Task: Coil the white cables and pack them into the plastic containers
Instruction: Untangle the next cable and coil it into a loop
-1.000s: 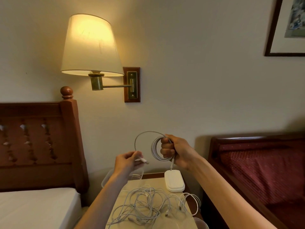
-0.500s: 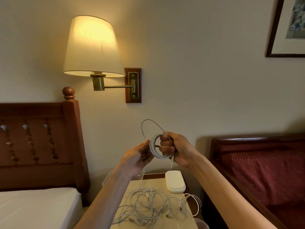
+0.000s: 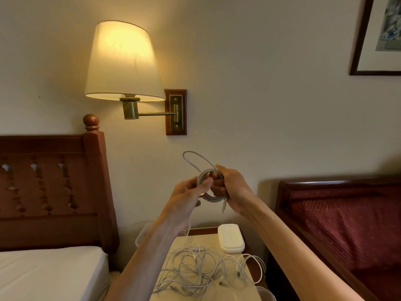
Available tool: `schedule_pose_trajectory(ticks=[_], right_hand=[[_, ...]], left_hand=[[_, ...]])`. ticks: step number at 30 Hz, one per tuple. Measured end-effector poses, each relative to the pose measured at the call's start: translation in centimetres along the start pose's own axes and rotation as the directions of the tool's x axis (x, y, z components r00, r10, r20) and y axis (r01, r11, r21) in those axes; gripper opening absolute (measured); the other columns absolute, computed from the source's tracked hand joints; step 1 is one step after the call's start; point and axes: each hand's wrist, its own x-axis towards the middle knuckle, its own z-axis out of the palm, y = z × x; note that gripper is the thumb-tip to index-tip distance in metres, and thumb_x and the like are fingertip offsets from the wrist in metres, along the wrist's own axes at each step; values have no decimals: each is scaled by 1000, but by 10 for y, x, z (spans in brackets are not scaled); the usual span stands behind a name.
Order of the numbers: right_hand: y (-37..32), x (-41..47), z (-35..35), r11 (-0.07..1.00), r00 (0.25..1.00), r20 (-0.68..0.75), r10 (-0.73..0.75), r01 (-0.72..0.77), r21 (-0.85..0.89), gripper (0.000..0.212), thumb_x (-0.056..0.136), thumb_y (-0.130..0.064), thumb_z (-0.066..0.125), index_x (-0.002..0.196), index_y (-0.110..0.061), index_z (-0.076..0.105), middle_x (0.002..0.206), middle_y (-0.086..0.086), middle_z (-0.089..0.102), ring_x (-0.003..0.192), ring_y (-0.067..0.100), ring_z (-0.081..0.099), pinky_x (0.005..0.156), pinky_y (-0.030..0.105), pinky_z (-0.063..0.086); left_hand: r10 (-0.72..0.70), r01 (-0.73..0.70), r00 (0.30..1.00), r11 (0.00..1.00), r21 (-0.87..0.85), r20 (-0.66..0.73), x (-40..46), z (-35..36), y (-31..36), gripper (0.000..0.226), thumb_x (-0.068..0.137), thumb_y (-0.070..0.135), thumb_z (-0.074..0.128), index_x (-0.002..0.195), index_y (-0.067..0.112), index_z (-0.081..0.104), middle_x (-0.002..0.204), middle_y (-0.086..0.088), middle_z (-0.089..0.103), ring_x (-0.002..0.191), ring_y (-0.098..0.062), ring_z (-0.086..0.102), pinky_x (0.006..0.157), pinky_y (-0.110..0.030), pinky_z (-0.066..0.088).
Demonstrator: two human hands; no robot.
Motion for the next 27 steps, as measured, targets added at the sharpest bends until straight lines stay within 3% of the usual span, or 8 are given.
schedule_pose_trajectory(ticks=[3, 7, 10, 16, 19, 22, 25, 27], right_hand=[[4, 6, 4, 998, 998, -51, -38, 35, -61, 46, 106, -29, 29, 66, -15, 45, 49, -7, 37, 45, 8, 32, 54, 22, 34], [7, 14, 7, 996, 994, -86, -65, 60, -61, 44, 106, -28, 28, 69, -14, 45, 53, -5, 36, 47, 9, 31, 51, 21, 32], [-1, 22, 7, 996, 990, -114, -86, 86, -7, 41, 106, -25, 28, 68, -16, 44, 56, -4, 31, 47, 8, 27, 47, 21, 26], [-21, 32, 4, 991, 989, -88, -115, 120, 60, 42, 106, -23, 28, 67, -15, 43, 55, -5, 30, 47, 8, 26, 44, 19, 26], [-24, 37, 7, 993, 989, -87, -121, 122, 5, 43, 106, -24, 28, 67, -15, 45, 55, -5, 34, 46, 7, 30, 44, 18, 30], [-23, 41, 7, 995, 992, -81, -96, 97, 12, 43, 106, -25, 28, 68, -14, 45, 55, -4, 34, 46, 7, 30, 45, 19, 29], [-23, 40, 7, 992, 993, -26, -112, 110, -53, 43, 106, -25, 28, 68, -14, 45, 51, -7, 34, 45, 8, 29, 45, 19, 29], [-25, 36, 6, 985, 992, 15, -128, 129, -117, 44, 106, -24, 28, 67, -14, 45, 50, -8, 33, 45, 8, 28, 45, 19, 28]], left_hand=[[212, -166, 967, 947, 273, -145, -5, 5, -1, 13, 94, 13, 61, 100, 15, 73, 80, -1, 70, 64, 1, 61, 56, -11, 44], [295, -136, 933, 821, 554, -207, -4, 1, -7, 15, 88, 13, 69, 100, 21, 75, 81, 4, 74, 67, -8, 66, 67, -26, 58], [315, -131, 930, 769, 626, -191, -15, 3, -13, 12, 90, 10, 65, 95, 12, 76, 77, 1, 74, 66, -10, 67, 72, -32, 59], [303, -47, 921, 708, 704, -243, -41, 0, -56, 16, 91, 21, 64, 79, 24, 75, 72, 13, 69, 68, 1, 62, 62, -4, 42], [302, -27, 905, 744, 668, -300, -54, 3, -78, 15, 89, 22, 68, 78, 29, 75, 70, 17, 69, 71, 0, 64, 67, -10, 47], [197, 1, 938, 822, 569, -286, -57, 8, -81, 15, 91, 20, 66, 83, 31, 71, 73, 14, 70, 73, 0, 65, 74, -22, 56], [-74, 98, 995, 844, 527, -66, -53, 2, -61, 12, 96, 32, 57, 89, 26, 65, 79, 9, 69, 77, -2, 64, 86, -35, 55], [-249, 163, 963, 847, 505, 108, -50, -7, -30, 33, 93, 55, 49, 96, 25, 61, 84, 12, 67, 83, -3, 62, 87, -35, 52]])
